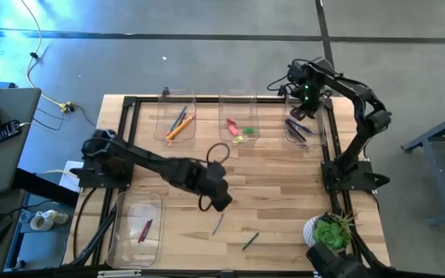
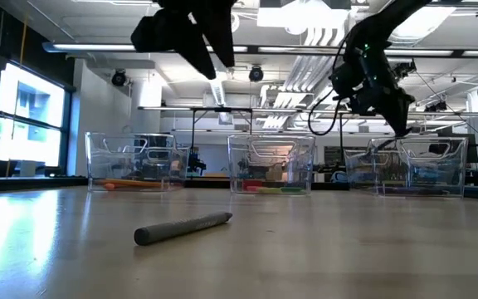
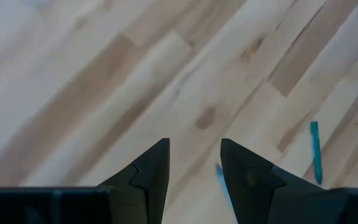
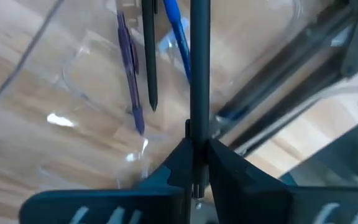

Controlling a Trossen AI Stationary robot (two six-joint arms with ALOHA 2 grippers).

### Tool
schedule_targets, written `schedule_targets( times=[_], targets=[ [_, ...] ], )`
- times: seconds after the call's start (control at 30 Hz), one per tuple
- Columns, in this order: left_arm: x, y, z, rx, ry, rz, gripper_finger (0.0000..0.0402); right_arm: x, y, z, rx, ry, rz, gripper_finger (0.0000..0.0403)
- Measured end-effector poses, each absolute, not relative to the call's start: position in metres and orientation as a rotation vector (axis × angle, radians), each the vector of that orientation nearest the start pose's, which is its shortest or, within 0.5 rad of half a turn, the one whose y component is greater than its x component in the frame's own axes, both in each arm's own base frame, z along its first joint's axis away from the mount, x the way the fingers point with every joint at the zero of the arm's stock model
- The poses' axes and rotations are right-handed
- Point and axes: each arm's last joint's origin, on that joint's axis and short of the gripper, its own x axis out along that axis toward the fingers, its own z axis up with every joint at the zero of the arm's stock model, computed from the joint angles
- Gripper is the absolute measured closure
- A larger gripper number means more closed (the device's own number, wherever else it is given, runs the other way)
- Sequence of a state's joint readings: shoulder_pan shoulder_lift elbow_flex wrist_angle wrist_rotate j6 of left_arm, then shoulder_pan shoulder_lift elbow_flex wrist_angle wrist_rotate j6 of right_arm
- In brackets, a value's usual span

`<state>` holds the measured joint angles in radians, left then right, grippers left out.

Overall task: Sort crayons/erasers/pens/pencils in bins
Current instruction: Put the black pen into the top right transparent bin, then put the gray crayon into the bottom transparent bin

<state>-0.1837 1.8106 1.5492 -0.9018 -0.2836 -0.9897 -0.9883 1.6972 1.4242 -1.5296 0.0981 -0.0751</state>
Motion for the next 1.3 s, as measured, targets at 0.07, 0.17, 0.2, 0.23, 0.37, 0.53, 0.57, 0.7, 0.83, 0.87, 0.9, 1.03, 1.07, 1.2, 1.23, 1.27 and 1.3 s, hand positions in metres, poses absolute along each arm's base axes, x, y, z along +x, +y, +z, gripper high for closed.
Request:
schedule_targets(
  times=[0.07,0.17,0.2,0.23,0.37,0.53,0.57,0.7,0.83,0.87,0.9,1.03,1.07,1.2,1.23,1.27,1.3],
  targets=[
    [0.372,-0.067,0.257,-0.650,0.981,0.633,0.0271,0.155,-0.241,0.262,0.730,1.692,-0.692,0.0369],
    [0.376,-0.077,0.244,-0.700,1.017,0.647,0.0271,0.156,-0.242,0.261,0.715,1.672,-0.697,0.0345],
    [0.377,-0.080,0.240,-0.716,1.024,0.657,0.0271,0.157,-0.243,0.261,0.710,1.668,-0.697,0.0335],
    [0.378,-0.083,0.237,-0.734,1.028,0.666,0.0271,0.157,-0.243,0.261,0.705,1.669,-0.695,0.0325],
    [0.380,-0.094,0.224,-0.791,1.052,0.702,0.0271,0.157,-0.244,0.261,0.706,1.661,-0.708,0.0288],
    [0.383,-0.105,0.210,-0.841,1.069,0.730,0.0271,0.157,-0.243,0.261,0.727,1.655,-0.730,0.0269],
    [0.383,-0.108,0.207,-0.848,1.071,0.732,0.0271,0.157,-0.243,0.261,0.729,1.656,-0.731,0.0269],
    [0.388,-0.118,0.195,-0.879,1.078,0.724,0.0271,0.157,-0.243,0.261,0.739,1.658,-0.732,0.0268],
    [0.392,-0.127,0.180,-0.898,1.100,0.714,0.0271,0.157,-0.242,0.261,0.747,1.657,-0.737,0.0268],
    [0.392,-0.128,0.177,-0.899,1.109,0.725,0.0271,0.157,-0.242,0.261,0.747,1.657,-0.737,0.0268],
    [0.393,-0.130,0.174,-0.906,1.112,0.728,0.0271,0.157,-0.242,0.261,0.748,1.656,-0.737,0.0268],
    [0.396,-0.133,0.164,-0.919,1.117,0.728,0.0271,0.156,-0.242,0.262,0.748,1.656,-0.737,0.0268],
    [0.397,-0.134,0.162,-0.925,1.113,0.727,0.0271,0.156,-0.242,0.262,0.747,1.655,-0.737,0.0268],
    [0.399,-0.136,0.151,-0.927,1.122,0.735,0.0271,0.155,-0.241,0.265,0.742,1.645,-0.741,0.0268],
    [0.400,-0.137,0.148,-0.925,1.130,0.738,0.0271,0.155,-0.240,0.266,0.740,1.641,-0.743,0.0268],
    [0.400,-0.137,0.145,-0.926,1.142,0.738,0.0271,0.154,-0.239,0.268,0.737,1.636,-0.746,0.0268],
    [0.401,-0.137,0.141,-0.927,1.152,0.738,0.0271,0.154,-0.238,0.269,0.735,1.631,-0.747,0.0268]
  ],
)
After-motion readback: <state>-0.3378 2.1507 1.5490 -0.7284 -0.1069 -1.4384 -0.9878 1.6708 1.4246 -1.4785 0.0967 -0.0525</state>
